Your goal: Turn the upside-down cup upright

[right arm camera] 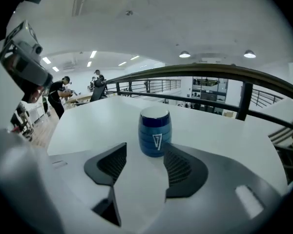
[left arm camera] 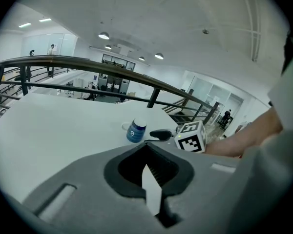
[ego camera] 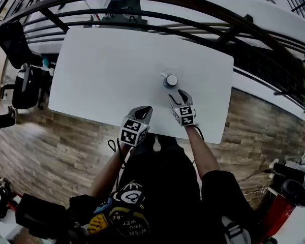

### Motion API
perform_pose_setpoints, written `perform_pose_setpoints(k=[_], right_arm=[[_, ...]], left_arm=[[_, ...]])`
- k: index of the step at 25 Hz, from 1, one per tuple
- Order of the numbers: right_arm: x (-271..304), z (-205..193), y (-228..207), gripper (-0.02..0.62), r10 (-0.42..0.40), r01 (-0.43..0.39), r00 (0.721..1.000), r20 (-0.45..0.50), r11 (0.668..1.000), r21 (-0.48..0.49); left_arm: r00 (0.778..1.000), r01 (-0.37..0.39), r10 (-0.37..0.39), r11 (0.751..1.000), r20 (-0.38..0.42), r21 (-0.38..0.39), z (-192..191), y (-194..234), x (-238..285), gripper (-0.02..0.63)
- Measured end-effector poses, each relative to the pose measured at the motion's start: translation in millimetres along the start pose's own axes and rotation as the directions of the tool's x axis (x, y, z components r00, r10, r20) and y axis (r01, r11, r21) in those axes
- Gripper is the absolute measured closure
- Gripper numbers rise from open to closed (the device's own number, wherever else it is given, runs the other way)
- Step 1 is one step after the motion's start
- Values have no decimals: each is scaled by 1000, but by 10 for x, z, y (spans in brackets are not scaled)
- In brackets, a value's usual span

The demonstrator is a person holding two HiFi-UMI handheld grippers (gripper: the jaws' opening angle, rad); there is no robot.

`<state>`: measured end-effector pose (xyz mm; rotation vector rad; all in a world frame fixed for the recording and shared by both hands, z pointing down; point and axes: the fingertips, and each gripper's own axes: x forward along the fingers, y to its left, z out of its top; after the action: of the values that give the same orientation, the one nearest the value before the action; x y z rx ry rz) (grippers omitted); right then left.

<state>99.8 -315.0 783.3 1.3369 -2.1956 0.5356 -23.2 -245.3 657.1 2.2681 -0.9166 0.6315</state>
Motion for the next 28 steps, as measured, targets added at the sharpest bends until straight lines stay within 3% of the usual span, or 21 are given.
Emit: perform_pose_setpoints(k=[1,5,9,15,18,19,20,22,23,24,25,28], right_arm=[[125,-19,-59,337,7,-8,1000,-16,999,-33],[441,112,-199,284,59,-69,996,-69,988,-141],[702,258,-128,232,166,-187,981,-96,940,-286],[775,223,3,216,244,-277,959,-143,910,-307],[596,216,107,216,266,-317,945,-189,884,-342],[525,242,155,216,279,-331,941,-191,872,-361],[453,280,205,216,292,-344,938,-188,856,-387],[269,407,310,216,317,-363,932,-177,826,-432],[172,469,353,216,325,-369,930,-174,813,-450],[95,506,381,216,330,-371,928,-170,801,-470],[35,531,394,216,329,-368,929,-167,789,-491],[-105,586,352,217,297,-345,938,-177,770,-536]], left_arm=[[1000,-15,14,1000,-9,-1,-5,39,-5,601],[997,-72,72,997,-27,-16,-15,155,-44,601],[994,-105,102,993,-38,-59,-63,185,27,601],[997,-71,71,997,-17,-15,112,20,234,601],[998,-62,63,991,-10,121,349,-21,427,601],[998,-52,60,975,-30,216,418,-38,517,537],[996,-37,61,944,-64,328,461,-59,622,453],[986,3,85,848,-141,530,485,-101,847,395],[980,28,94,807,-175,590,488,-132,947,352],[974,52,95,785,-204,617,497,-174,1029,321],[971,70,89,784,-224,617,511,-218,1095,301],[970,76,63,841,-236,536,544,-315,1216,266]])
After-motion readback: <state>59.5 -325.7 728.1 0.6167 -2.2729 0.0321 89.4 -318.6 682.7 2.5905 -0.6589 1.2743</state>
